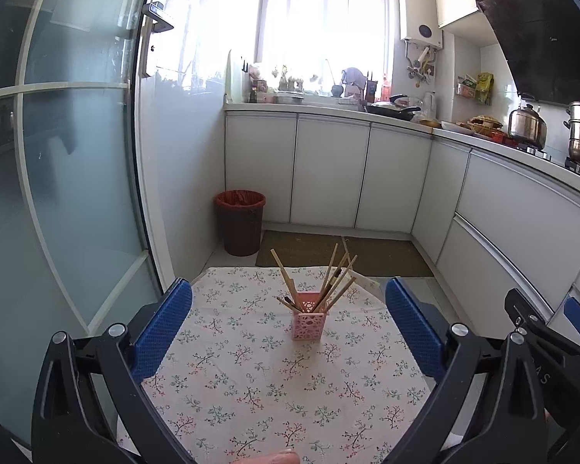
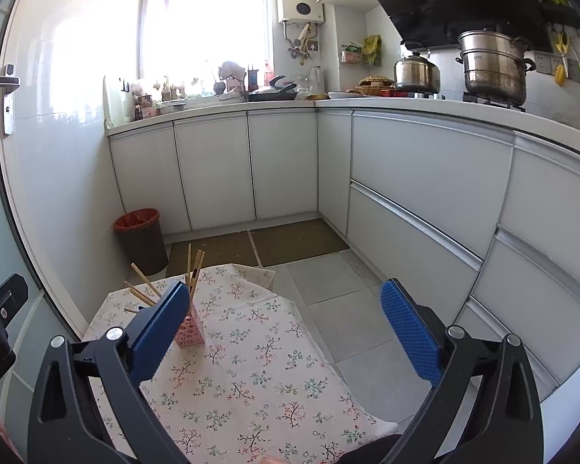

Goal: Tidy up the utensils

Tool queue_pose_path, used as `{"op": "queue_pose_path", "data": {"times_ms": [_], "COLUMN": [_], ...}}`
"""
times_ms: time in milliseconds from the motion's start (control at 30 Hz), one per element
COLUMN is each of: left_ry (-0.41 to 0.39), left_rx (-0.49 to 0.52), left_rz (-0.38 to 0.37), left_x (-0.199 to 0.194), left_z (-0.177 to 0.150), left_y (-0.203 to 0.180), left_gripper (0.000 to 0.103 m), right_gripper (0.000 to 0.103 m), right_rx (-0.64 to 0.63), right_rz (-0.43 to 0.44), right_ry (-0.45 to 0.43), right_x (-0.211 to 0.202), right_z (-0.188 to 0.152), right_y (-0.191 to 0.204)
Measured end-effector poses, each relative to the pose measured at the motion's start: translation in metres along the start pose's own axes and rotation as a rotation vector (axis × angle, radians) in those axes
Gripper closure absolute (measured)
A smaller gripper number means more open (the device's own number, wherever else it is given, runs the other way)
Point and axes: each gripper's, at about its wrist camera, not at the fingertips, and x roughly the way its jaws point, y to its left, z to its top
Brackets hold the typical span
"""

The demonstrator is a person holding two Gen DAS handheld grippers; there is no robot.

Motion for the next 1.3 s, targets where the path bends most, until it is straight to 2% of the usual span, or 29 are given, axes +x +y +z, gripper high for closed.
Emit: {"op": "queue_pose_path", "data": {"times_ms": [200, 600, 1300], "left_ry": [0.022, 0.032, 0.052], "left_rx": [0.013, 0.019, 0.03], "left_rz": [0.001, 0.015, 0.014], "left_x": [-0.001, 0.002, 0.007], "left_z": [-0.007, -0.01, -0.013], "left_y": [-0.005, -0.008, -0.013], "left_gripper": [0.007, 0.007, 0.007], "right_gripper": [0.007, 0.007, 0.007], "right_rx": [-0.011, -0.004, -0.002], "right_rz": [-0.007, 0.005, 0.027], "right_ry": [-0.02, 0.014, 0.023], "right_x": [-0.009, -0.002, -0.001], "right_z": [-0.004, -0.007, -0.007], "right_y": [0.0, -0.003, -0.004]}}
